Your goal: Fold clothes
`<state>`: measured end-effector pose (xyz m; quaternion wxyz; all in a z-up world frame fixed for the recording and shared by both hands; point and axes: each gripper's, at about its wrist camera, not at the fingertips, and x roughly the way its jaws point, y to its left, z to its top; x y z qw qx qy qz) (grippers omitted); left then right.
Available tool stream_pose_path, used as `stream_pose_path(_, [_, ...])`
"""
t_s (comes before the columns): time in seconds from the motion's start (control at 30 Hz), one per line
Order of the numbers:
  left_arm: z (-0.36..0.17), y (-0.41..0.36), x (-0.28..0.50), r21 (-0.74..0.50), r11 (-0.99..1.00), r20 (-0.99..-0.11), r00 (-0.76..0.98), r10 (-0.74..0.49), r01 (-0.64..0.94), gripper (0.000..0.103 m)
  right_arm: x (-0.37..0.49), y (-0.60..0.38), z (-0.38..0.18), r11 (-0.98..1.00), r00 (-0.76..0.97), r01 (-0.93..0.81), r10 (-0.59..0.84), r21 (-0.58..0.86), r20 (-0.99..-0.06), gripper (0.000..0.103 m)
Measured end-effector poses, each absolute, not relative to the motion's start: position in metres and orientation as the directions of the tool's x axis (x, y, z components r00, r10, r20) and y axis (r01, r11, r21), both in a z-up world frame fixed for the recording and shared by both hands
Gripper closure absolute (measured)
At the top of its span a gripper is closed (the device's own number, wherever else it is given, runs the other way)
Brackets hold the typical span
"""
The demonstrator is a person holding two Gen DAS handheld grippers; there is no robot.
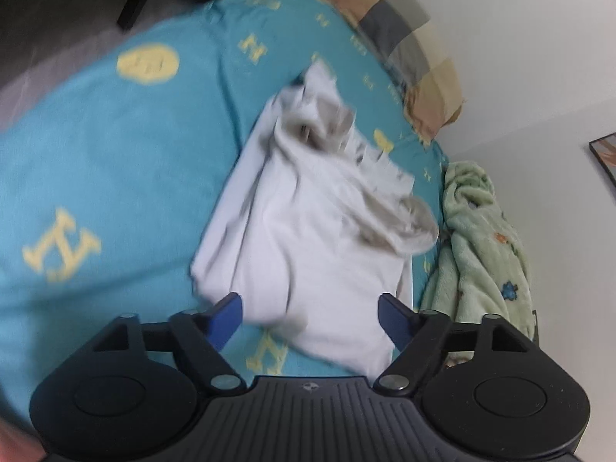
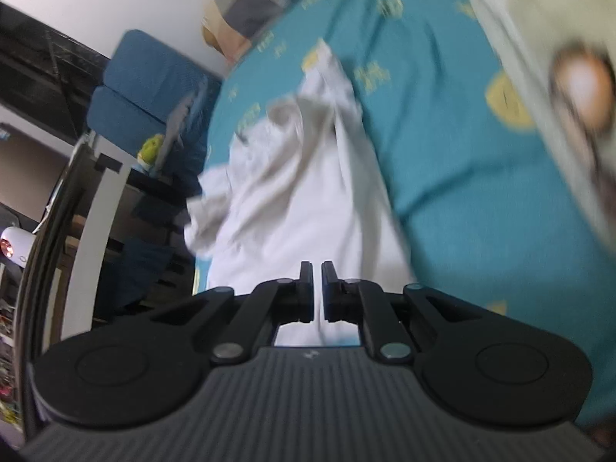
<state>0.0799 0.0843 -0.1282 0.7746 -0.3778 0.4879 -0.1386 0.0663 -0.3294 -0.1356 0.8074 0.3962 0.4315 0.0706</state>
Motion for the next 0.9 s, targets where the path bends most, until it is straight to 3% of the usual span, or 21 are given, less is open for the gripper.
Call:
stream_pose_path(0.17, [-0.163,0.074,0.085,-0.766,0.586,-0.641,0.387,-0.663,-0.265,0.018,0.062,-0.317,-0.162,0.546,0.538,0.342,0.553,0.765,-0.636,0.04])
stream_pose_path(0.23, [-0.179,0.073,0.092,-0.787,0.53,-0.617,0.384,-0.687,-0.317,0.017,0.061,-0.315,-0.178,0.466,0.515,0.407,0.594,0.786,-0.618,0.037])
stream_pose_path(0.37, [-0.21,0.079,0.104,-0.8,0.419,-0.586,0.41,-0.699,-0.429,0.018,0.063,-0.319,-0.213,0.318,0.499,0.559,0.609,0.766,-0.617,0.037])
stream_pose_path(0.47, [-0.218,0.086,0.111,-0.816,0.349,-0.556,0.459,-0.692,-0.461,0.022,0.064,-0.327,-0.221,0.236,0.566,0.572,0.58,0.786,-0.586,0.037])
stream_pose_path(0.6, [-0.221,0.09,0.115,-0.802,0.344,-0.577,0.483,-0.659,-0.488,0.037,0.07,-0.336,-0.207,0.315,0.653,0.525,0.446,0.79,-0.612,0.037])
stream_pose_path(0.67, [-0.22,0.089,0.117,-0.794,0.352,-0.589,0.484,-0.647,-0.496,0.044,0.075,-0.337,-0.204,0.349,0.672,0.509,0.41,0.787,-0.617,0.049])
stream_pose_path(0.7, [-0.219,0.091,0.117,-0.79,0.354,-0.595,0.488,-0.638,-0.501,0.053,0.078,-0.335,-0.203,0.368,0.673,0.502,0.403,0.783,-0.62,0.054])
stream_pose_path(0.77, [-0.219,0.094,0.117,-0.787,0.346,-0.6,0.502,-0.623,-0.511,0.062,0.081,-0.331,-0.2,0.407,0.669,0.48,0.403,0.777,-0.625,0.078])
stream_pose_path(0.8, [-0.219,0.096,0.118,-0.786,0.343,-0.602,0.509,-0.616,-0.515,0.068,0.082,-0.33,-0.199,0.416,0.67,0.47,0.405,0.778,-0.622,0.08])
stream_pose_path(0.9, [-0.215,0.099,0.119,-0.787,0.338,-0.6,0.509,-0.618,-0.517,0.068,0.077,-0.336,-0.198,0.417,0.677,0.463,0.402,0.782,-0.616,0.082])
